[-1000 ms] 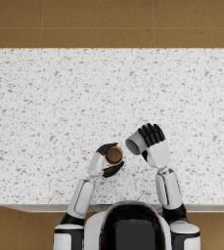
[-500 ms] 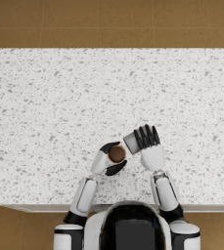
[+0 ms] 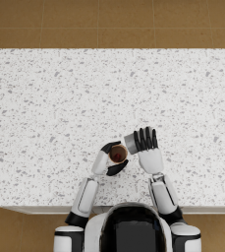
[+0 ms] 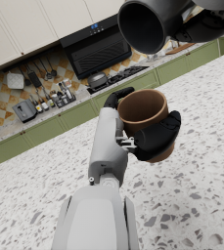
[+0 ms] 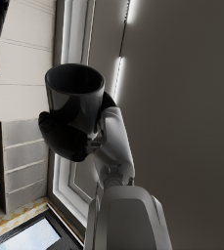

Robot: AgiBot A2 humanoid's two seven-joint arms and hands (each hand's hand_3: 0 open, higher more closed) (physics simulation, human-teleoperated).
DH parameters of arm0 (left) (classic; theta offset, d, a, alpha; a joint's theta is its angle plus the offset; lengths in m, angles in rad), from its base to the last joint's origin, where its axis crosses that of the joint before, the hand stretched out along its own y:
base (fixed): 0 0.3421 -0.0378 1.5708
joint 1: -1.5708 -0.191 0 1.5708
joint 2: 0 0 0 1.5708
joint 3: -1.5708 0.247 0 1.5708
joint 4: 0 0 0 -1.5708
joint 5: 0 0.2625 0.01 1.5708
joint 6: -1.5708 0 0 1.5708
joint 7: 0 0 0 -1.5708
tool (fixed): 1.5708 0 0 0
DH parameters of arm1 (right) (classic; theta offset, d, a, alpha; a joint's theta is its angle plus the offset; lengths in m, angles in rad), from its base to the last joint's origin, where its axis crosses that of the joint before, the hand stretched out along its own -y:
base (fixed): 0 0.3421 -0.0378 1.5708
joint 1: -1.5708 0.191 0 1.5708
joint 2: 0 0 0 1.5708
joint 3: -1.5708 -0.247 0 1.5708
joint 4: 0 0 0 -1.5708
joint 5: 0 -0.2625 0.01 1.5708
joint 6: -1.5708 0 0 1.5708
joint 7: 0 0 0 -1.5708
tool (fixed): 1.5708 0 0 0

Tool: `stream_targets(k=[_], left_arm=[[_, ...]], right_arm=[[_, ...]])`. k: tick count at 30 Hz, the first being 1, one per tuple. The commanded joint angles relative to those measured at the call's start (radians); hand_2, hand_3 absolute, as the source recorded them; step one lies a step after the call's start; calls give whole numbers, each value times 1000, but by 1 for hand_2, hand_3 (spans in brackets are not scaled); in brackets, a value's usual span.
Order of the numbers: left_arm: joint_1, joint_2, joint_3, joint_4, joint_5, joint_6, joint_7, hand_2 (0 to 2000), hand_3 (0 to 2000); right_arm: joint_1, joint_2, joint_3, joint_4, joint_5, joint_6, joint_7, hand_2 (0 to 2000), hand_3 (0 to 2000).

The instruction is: Pick up two cups and pour the berry on the right into the cup on the left

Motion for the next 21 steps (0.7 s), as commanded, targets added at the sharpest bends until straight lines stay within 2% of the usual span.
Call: stream_targets(k=[1, 21], left_arm=[[-2, 0, -10, -23, 0, 1, 0, 2000, 1280], [-14, -2, -10, -22, 0, 6, 0, 2000, 1280]], right_arm=[[5, -8, -7, 8, 2, -1, 0, 2000, 1280], [-20, 1, -11, 9, 6, 1, -3, 2000, 1280]])
